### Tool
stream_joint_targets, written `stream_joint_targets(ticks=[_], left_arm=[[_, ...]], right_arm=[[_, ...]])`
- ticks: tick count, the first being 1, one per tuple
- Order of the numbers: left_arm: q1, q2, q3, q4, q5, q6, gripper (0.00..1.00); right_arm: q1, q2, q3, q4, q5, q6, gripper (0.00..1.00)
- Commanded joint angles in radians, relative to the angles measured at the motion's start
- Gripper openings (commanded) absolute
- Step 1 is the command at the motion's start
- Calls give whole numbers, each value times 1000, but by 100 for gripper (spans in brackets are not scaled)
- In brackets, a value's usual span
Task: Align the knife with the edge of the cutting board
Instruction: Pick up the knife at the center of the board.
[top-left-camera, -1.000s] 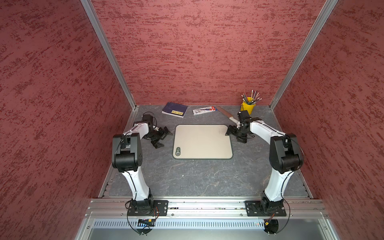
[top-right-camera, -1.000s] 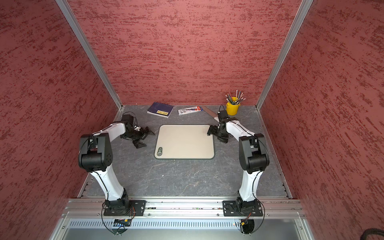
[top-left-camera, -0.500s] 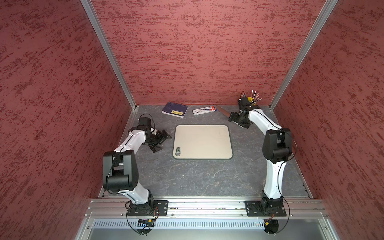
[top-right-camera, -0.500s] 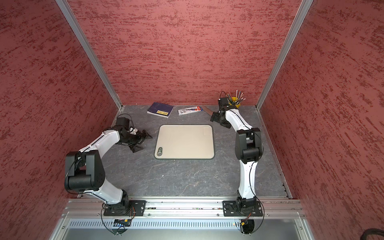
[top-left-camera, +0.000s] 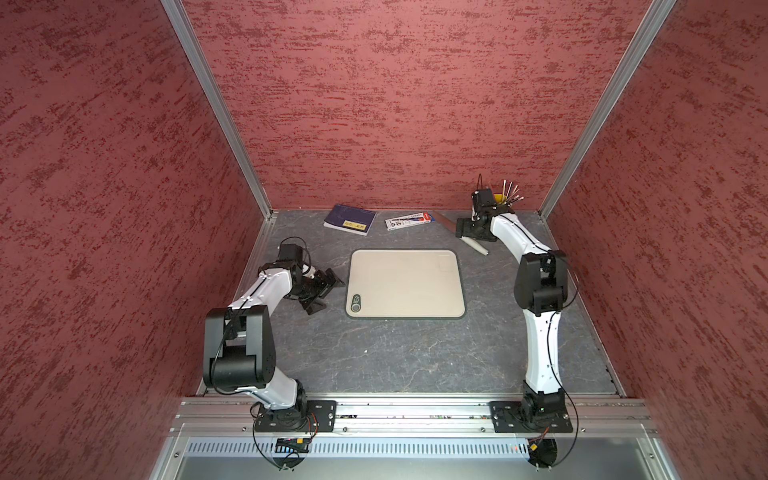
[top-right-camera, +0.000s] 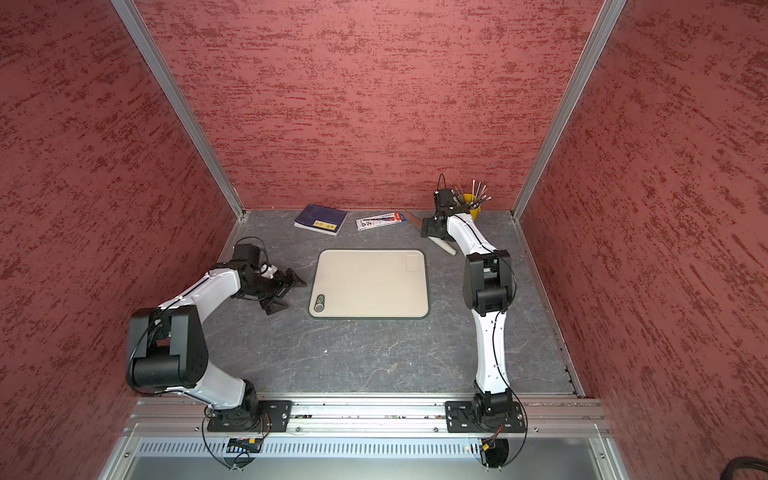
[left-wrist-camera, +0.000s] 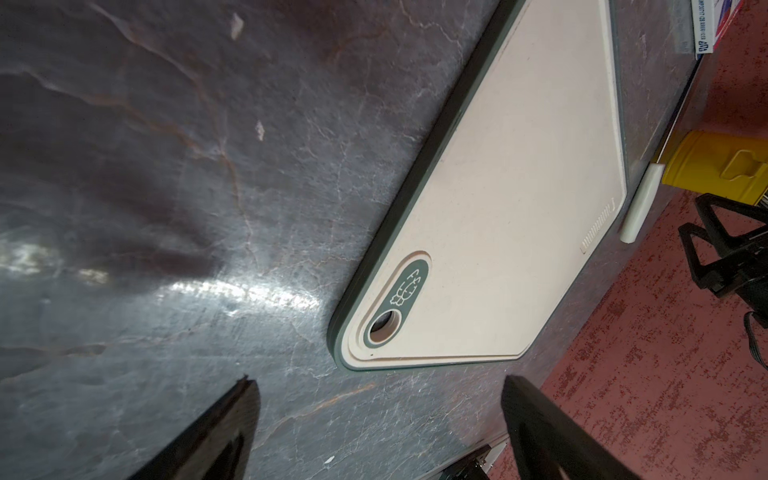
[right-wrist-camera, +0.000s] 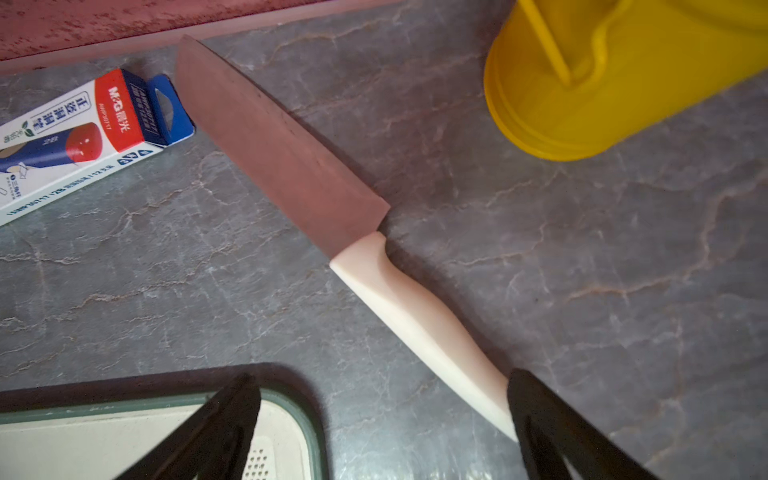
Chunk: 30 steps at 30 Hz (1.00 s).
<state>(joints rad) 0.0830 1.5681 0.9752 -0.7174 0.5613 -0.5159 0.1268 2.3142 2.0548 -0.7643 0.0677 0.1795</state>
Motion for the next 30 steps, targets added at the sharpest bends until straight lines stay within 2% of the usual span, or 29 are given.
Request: stream_joint_targets(ticks=[1,11,18,26,30], left_arm=[[-6,28,30,36,25,-9,95],[-35,85,72,39,16,-29,95],[-64,107,77,70,17,-90,94],[-109,116,70,97,15,-116,93],[-118,108,57,96,11,-111,93]], right_arm=[[-7,39,66,28,-5,-116,98],[-19,152,184,-17,-73,-140,98],[-31,182,178,-79,-63,-132,97],[-42,184,159,-160,-55,-97,90],[-41,182,154,-195,-77,-85,83]])
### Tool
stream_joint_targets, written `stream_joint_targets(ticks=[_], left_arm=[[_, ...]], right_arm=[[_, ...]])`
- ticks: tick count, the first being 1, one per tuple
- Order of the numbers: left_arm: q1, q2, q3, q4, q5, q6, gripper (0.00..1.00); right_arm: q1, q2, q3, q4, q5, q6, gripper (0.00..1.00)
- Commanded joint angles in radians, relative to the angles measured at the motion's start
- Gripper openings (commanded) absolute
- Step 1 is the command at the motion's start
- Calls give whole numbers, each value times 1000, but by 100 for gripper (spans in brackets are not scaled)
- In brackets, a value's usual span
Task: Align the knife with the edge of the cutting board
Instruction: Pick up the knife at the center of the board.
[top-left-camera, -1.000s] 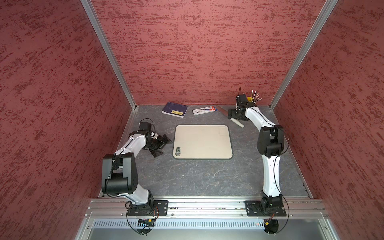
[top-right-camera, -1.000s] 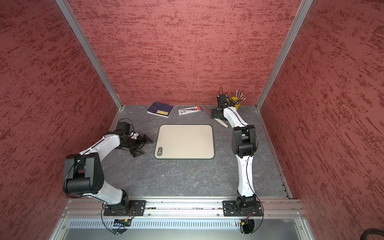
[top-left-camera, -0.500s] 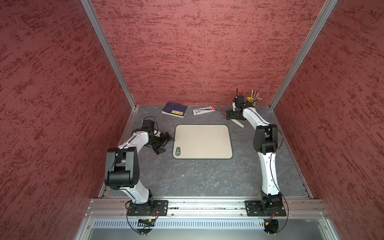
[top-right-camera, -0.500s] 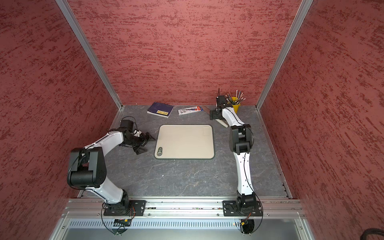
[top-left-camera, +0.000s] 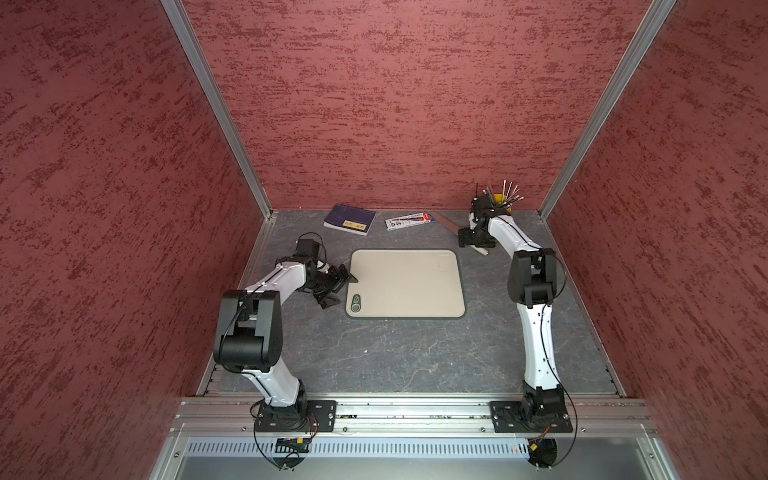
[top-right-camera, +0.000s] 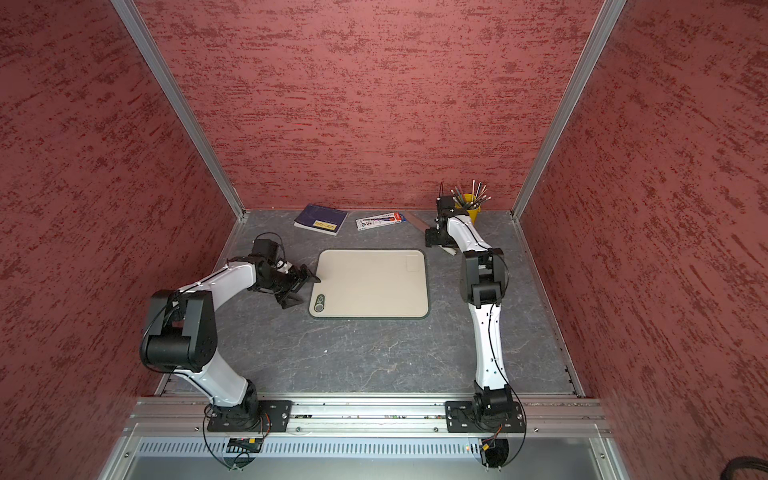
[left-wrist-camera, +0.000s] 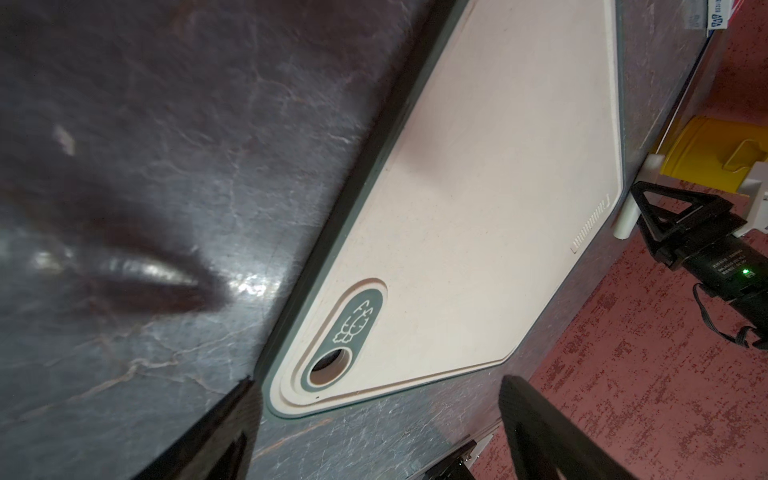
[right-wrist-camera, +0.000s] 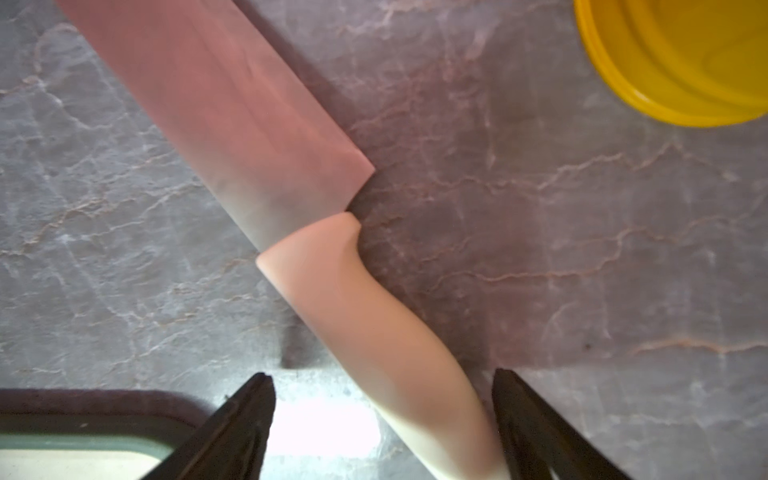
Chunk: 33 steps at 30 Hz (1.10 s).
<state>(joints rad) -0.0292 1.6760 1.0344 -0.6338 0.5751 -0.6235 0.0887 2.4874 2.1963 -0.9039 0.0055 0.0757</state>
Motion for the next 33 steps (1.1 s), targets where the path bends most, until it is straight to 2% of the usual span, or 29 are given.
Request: stream_joint_targets(ticks=[1,11,14,15,16,17,18,25,30,33], left_arm=[[-7,-1,-7,15,-3,-4,93],[-22,-54,-79,31,-9,-10,93],[-23,-77,-104,37,-14,-10,93],[-24,-83,-110,38,-16,-10,93],[-23,-87,-115,36,-15,-10,93],[-25,-90,-118,33,-15,-10,93],[-26,-93,-120,28,-15,-9,93],[-29,-116,-122,-4,-25,5,93],[-31,-117,-106,-30,-32,14,93],[-32,-114,-101,-37,-38,15,93]], right_arm=[[-3,10,10,-64,-24,23,81],[-3,-1,-18,-102,-75,60,54],[-4,1,-22,-116,-77,69,39],[-2,1,-24,-119,-78,73,39],[-4,1,-26,-121,-77,76,44],[-4,1,-25,-121,-70,81,55],[-3,0,-22,-120,-63,88,61],[-4,30,38,-99,-57,112,66],[-3,90,131,-128,-66,128,64],[-3,115,162,-136,-71,122,60]])
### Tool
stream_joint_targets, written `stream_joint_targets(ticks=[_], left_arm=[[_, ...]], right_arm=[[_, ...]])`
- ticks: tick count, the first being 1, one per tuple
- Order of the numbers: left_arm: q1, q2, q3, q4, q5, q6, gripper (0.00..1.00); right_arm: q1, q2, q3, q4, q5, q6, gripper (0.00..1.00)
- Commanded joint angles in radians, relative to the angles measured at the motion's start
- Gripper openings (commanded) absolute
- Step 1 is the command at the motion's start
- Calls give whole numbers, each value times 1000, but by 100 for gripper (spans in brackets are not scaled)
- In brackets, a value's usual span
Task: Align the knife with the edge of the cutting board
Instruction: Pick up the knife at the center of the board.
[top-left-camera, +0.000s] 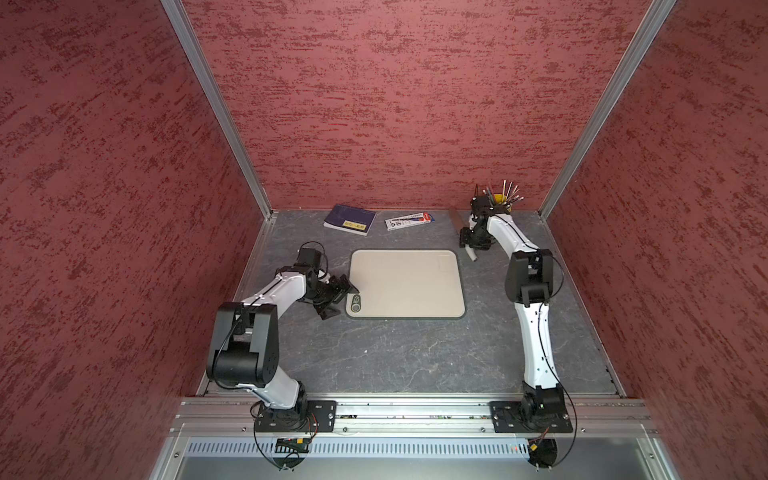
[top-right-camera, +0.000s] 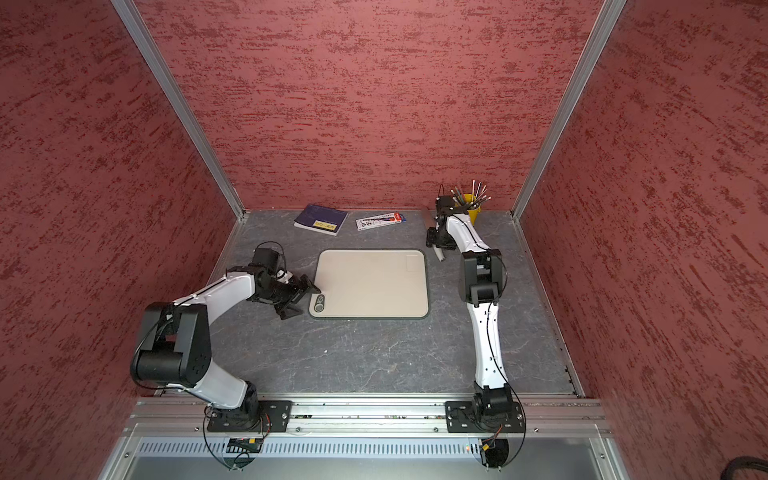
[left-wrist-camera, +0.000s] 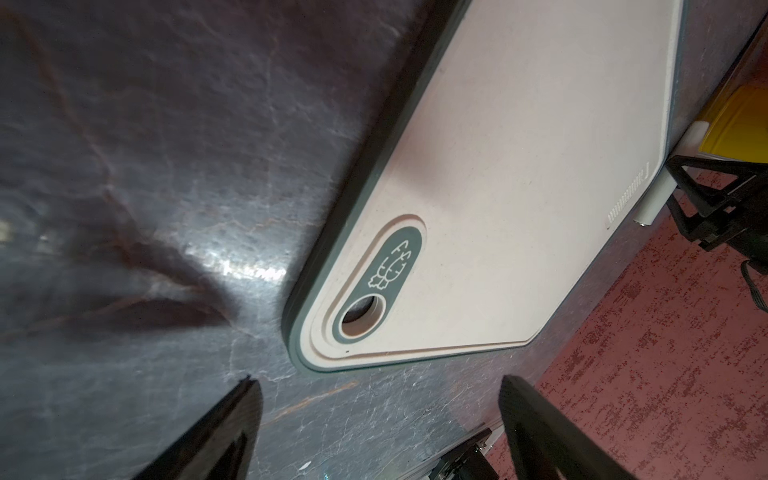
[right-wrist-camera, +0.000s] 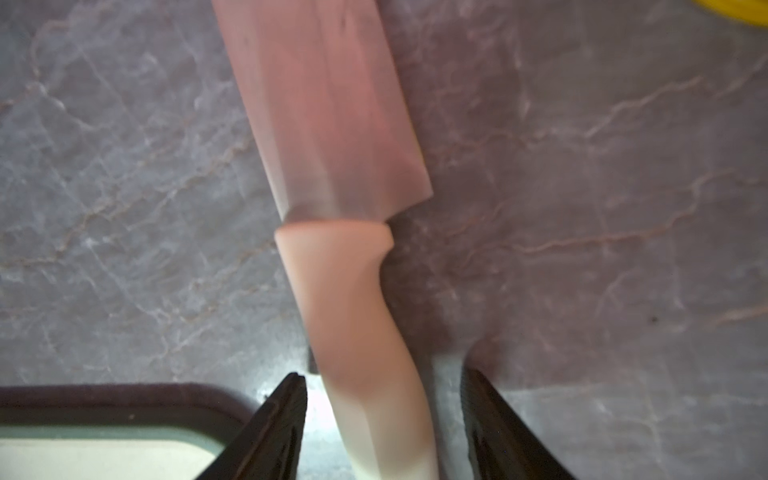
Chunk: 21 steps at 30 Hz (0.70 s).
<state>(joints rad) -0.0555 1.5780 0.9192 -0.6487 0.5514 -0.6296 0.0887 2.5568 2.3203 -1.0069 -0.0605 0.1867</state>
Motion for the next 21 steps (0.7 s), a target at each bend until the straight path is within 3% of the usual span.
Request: stream_joint_targets(ticks=[1,14,21], left_arm=[[-7,-13,17,-22,-15,19,93],[-29,12,29,-8,-28,1,93],[-35,31,45,-7,-27,1,93]], right_arm=[[-3,52,43,-35,-10,2,58],[0,67,49,-47,-26,-36,46],[0,58,47,-54,-41,-30,33]])
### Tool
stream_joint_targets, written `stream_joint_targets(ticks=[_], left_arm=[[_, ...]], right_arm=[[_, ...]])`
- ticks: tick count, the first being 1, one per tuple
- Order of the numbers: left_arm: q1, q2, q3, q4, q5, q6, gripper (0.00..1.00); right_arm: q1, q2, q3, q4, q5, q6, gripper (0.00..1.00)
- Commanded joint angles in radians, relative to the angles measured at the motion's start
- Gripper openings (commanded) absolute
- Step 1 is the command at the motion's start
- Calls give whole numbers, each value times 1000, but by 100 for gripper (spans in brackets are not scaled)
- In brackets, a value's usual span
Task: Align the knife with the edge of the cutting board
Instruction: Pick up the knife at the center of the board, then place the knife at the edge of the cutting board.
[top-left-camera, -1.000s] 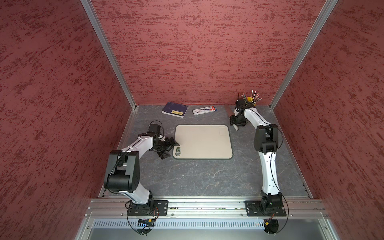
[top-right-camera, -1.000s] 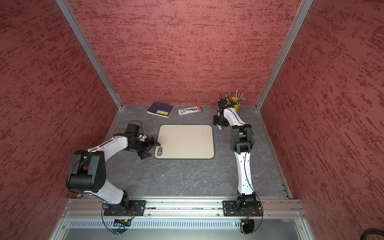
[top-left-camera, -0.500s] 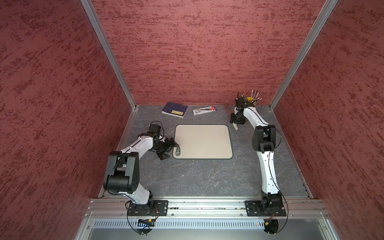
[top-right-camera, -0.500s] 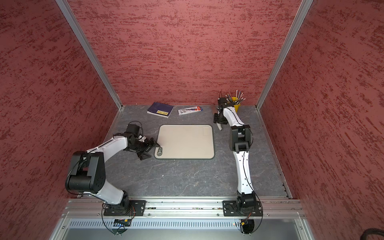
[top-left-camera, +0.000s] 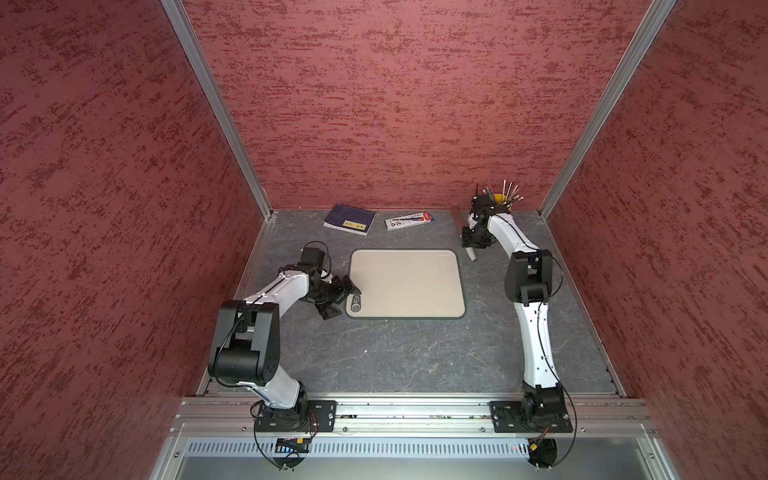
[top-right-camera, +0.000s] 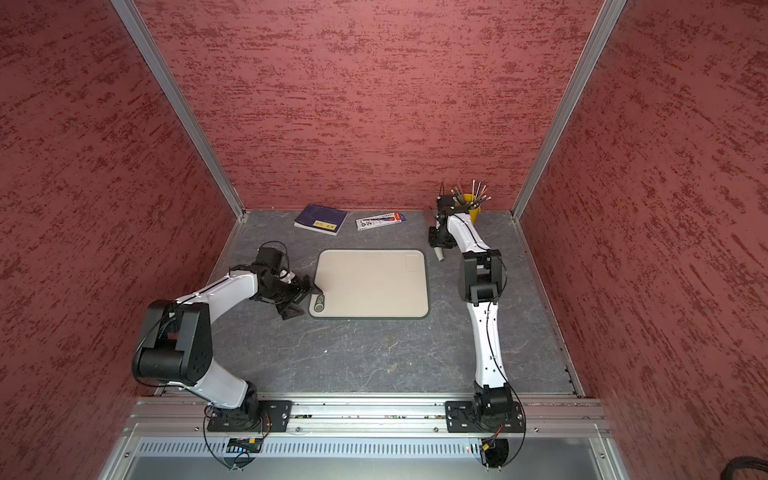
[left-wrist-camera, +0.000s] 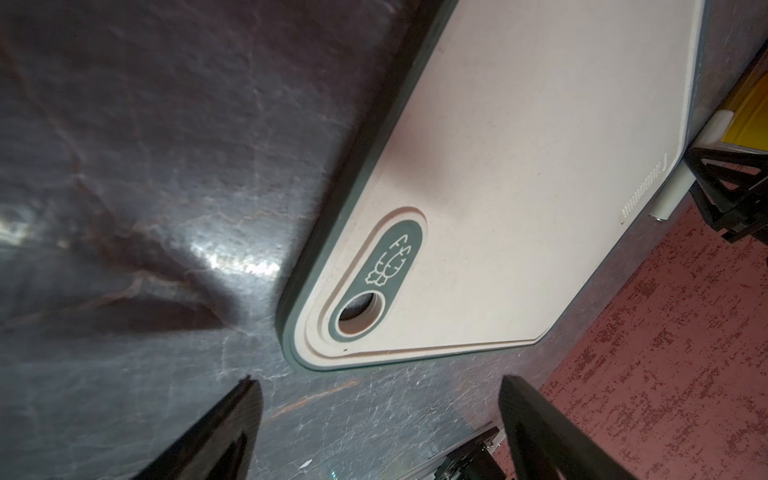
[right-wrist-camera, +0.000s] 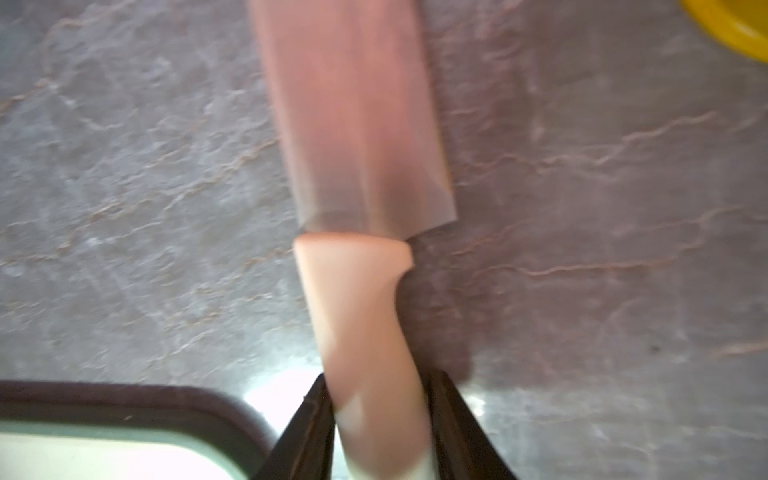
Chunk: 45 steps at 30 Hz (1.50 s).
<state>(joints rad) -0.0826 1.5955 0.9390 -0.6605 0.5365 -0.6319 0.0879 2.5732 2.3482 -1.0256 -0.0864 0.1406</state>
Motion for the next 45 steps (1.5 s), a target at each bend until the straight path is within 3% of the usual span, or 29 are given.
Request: stream_joint_targets(ticks=[1,4,9,27,36,45], left_arm=[[-8,15,28,8,-12,2,94],[-9,14,28,15,-6,2,93],[-10,17,5,38,-1,-2,94],[-10,10,-1,54,-22,29,93],[-8,5,-26,69,2,48,93],[0,-111,-60,18,-68,49,93]], right_arm=[[2,38,17,-39,-14,17,30],[9,14,-3,-39,-13,26,15],[32,-107,-181,61,20,64,0],[63,-589,-685,262,22,163,0],[143,-800,-828,253,84,144,0],[262,-1010,-1061,244,142,233,0]])
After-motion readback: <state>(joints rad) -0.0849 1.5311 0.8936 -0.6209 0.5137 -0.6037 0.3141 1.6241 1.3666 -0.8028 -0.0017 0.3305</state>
